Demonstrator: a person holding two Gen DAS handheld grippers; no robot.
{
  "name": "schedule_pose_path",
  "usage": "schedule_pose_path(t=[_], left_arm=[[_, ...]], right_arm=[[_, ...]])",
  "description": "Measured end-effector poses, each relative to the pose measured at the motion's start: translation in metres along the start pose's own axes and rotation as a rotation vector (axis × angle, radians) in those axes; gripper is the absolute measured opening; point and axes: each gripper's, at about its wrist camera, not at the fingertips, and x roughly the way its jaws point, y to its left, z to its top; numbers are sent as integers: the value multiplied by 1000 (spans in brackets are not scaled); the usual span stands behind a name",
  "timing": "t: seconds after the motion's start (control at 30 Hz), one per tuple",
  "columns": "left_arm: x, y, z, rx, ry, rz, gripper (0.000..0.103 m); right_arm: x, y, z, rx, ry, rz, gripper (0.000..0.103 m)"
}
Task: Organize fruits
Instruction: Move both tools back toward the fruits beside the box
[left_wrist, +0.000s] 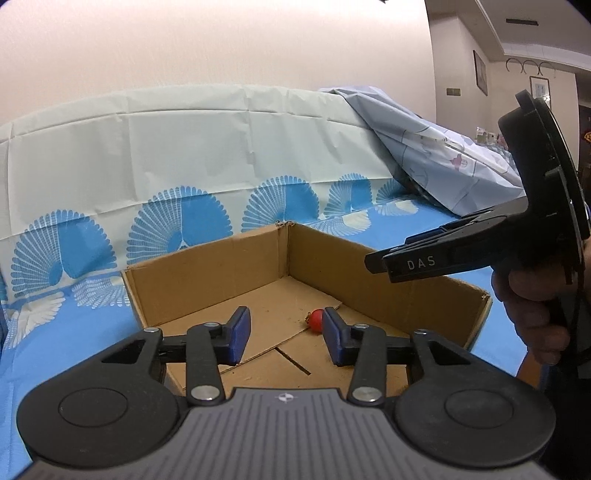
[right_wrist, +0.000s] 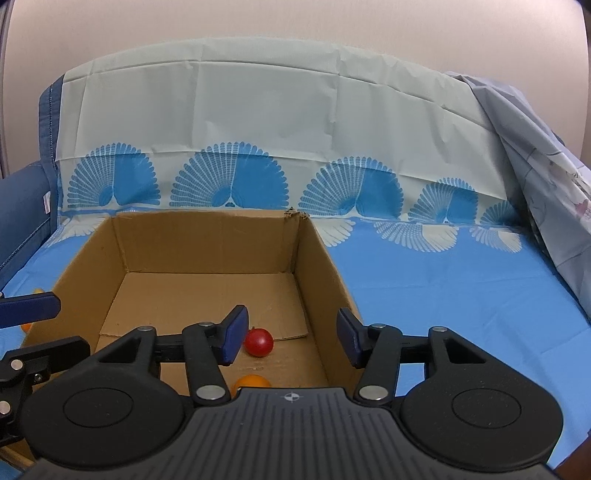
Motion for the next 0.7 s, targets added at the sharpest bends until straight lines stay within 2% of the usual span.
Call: schedule_pose_path(t=[0.1,0.27,0.37,0.43,0.57,0.67,0.7], left_arm=[[-2,7,1,-38,25,-11,48],[-14,20,3,-53,19,31,48],[-22,41,17,-45,32,21,48],[-32,60,30,-12,24,45,48],[-53,106,43,38,12,128,48],[-53,134,22,24,76,196,48],[-46,150,18,-47,162,235,46]], right_arm=[[-1,2,2,3,-4,2,55],[-5,15,5,8,-20,11,52],[-11,27,6,12,-38,36,37],[-15,35,9,15,-53,63,28],[-27,57,13,1,-92,136,24],[-34,77,13,-37,-110,193,24],[-35,84,13,-50,-111,211,24]])
